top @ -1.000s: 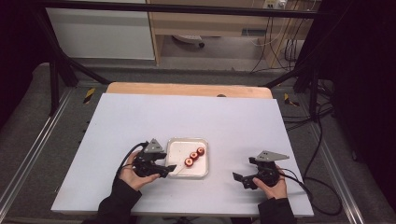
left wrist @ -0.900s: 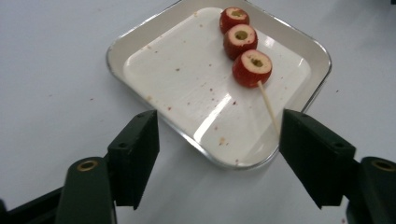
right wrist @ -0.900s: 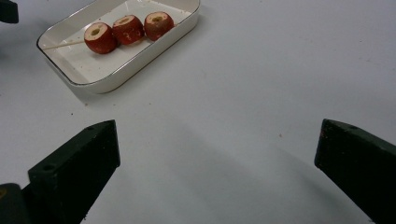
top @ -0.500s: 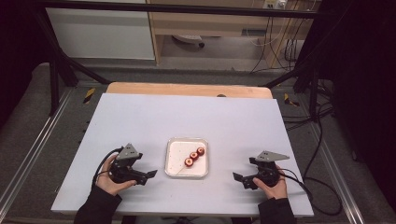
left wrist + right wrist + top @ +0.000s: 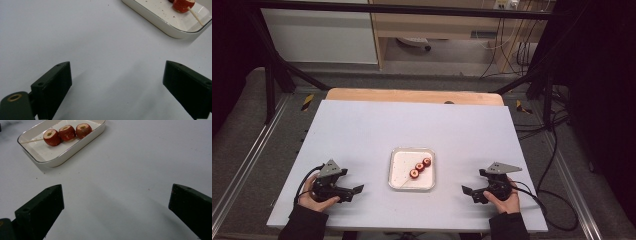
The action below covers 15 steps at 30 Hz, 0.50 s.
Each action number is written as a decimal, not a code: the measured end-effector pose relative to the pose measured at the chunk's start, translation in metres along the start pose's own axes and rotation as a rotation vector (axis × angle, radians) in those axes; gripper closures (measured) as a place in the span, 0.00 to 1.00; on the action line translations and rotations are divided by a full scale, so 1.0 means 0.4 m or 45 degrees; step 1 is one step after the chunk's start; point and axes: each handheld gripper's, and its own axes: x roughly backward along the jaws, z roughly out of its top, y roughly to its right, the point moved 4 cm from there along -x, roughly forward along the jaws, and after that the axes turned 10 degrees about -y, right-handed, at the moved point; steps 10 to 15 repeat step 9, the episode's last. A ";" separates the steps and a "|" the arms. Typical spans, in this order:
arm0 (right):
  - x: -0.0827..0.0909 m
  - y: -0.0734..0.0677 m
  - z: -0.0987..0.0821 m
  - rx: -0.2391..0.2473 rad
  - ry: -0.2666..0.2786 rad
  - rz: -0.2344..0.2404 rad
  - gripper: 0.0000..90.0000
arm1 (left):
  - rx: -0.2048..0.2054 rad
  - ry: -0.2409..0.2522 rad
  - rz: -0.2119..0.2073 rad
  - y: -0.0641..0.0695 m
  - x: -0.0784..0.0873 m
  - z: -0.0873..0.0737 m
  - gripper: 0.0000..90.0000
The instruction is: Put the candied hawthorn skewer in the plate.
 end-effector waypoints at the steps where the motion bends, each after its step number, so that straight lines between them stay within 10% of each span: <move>1: 0.000 0.000 0.000 -0.004 0.002 0.003 0.01 | 0.002 0.002 0.004 -0.002 0.001 -0.001 0.09; 15: 0.002 0.000 0.000 0.004 0.003 0.009 0.01 | -0.002 0.000 0.012 -0.005 0.000 0.000 0.09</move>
